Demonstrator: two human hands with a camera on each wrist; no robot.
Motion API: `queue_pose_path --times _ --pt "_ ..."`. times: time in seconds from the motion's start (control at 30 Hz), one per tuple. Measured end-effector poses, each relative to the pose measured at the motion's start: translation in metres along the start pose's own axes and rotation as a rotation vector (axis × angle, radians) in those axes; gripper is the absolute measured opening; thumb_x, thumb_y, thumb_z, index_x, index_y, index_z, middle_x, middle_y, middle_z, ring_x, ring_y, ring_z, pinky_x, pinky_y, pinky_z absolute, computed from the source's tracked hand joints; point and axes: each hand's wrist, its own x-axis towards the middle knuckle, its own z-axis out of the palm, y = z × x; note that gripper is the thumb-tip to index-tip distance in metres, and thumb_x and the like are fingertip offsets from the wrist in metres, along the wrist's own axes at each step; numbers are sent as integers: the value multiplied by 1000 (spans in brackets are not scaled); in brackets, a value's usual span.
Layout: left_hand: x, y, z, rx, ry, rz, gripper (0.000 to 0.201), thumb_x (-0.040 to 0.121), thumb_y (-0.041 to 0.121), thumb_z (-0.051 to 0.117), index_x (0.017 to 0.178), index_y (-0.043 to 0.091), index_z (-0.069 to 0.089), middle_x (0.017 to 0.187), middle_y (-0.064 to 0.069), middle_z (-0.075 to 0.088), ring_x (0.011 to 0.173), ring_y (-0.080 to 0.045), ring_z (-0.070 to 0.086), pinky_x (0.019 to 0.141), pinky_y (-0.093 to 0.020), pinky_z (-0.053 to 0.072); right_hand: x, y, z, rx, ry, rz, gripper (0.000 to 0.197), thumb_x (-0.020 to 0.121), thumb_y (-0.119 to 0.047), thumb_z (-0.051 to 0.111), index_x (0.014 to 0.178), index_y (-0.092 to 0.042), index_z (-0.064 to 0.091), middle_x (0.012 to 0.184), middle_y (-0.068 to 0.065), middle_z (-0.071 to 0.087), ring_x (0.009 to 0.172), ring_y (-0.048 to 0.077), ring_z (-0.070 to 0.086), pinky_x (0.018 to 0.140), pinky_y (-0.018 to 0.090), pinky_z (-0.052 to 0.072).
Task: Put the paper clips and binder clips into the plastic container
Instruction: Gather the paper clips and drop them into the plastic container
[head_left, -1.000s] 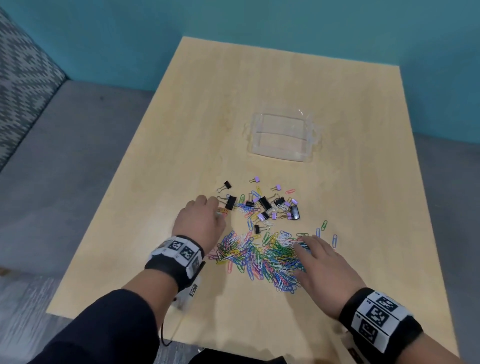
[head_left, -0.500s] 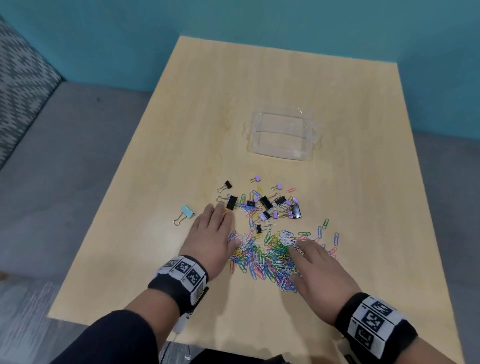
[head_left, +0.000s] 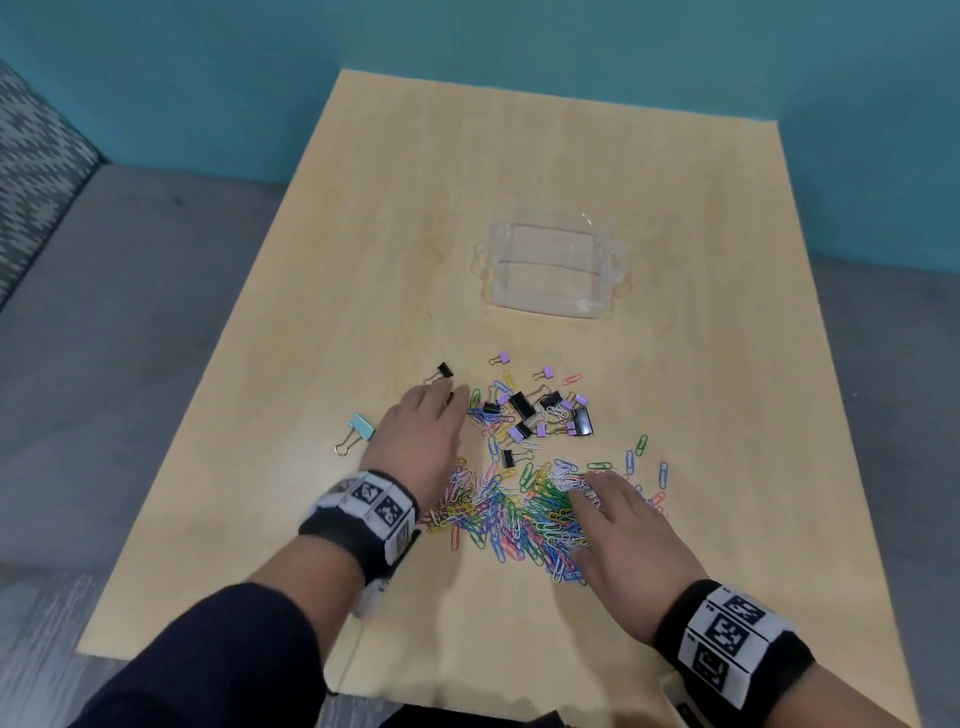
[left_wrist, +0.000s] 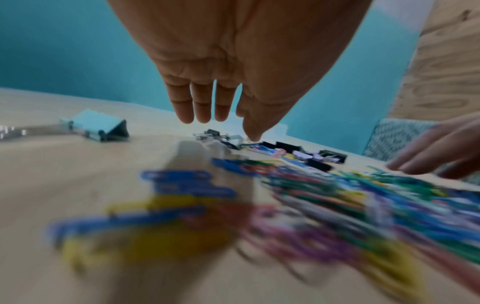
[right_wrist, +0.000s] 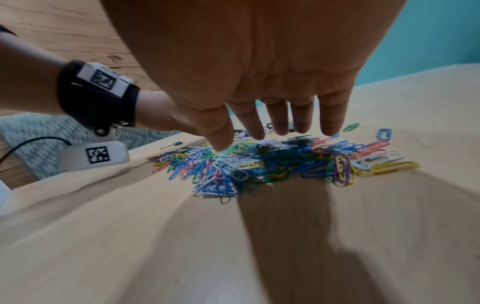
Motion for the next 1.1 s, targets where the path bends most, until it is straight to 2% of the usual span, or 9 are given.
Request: queue_pose_path --times 0.07,0.2,0.37,0.5,0.67,0.77,0.83,0.9,1.1 --pt "15 -11 -8 93 -36 -20 69 77 17 68 138 15 35 126 -9 49 107 -30 44 82 -41 45 0 1 0 7 -7 2 56 83 -41 39 133 -17 42 141 9 41 135 33 34 103 46 41" --pt "29 -20 -9 216 -71 48 33 71 13 69 101 20 61 93 -4 56 82 -26 45 61 -34 34 -5 6 1 12 -8 26 57 85 -43 32 136 -18 39 145 8 37 137 32 31 103 46 40" --pt "23 -17 -10 167 -14 71 21 71 21 71 88 13 63 86 -7 58 79 -30 49 62 -37 40 -9 12 4 29 -2 46 57 84 -42 38 133 -15 43 141 10 43 133 32 36 101 45 43" --pt "14 -24 -20 90 3 -80 22 67 21 69 84 10 61 84 -10 58 80 -34 51 63 -40 48 -7 13 3 46 30 33 55 82 -38 46 132 -15 44 139 8 43 132 33 38 99 45 45" --pt "-4 -2 -15 37 50 45 44 73 22 70 113 6 61 112 -16 61 101 -37 52 80 -46 52 0 8 6 45 43 12 56 81 -34 58 132 -14 45 137 9 45 132 33 39 101 45 44" --pt "0 19 -3 4 -99 77 72 92 48 47 145 4 27 154 -16 24 141 -34 20 115 -41 20 4 5 8 54 33 -17 55 84 -33 54 134 -14 42 140 9 41 135 33 34 104 46 39" --pt "6 20 4 35 -192 37 78 93 59 16 149 6 9 159 -12 3 145 -28 -1 118 -36 4 5 5 8 50 24 -28 55 85 -34 48 135 -15 39 142 9 39 136 32 30 106 46 37" --pt "8 20 9 86 -218 56 88 82 62 -4 149 6 4 159 -13 -1 145 -27 -5 119 -39 6 5 6 8 54 20 -29 55 86 -35 46 136 -15 39 143 9 38 137 32 29 107 46 36" --pt "-16 28 14 54 -252 39 87 82 59 -1 149 5 15 158 -15 9 145 -30 4 117 -42 14 0 10 8 56 26 -4 56 84 -37 55 135 -15 43 140 8 42 135 32 35 102 45 42"
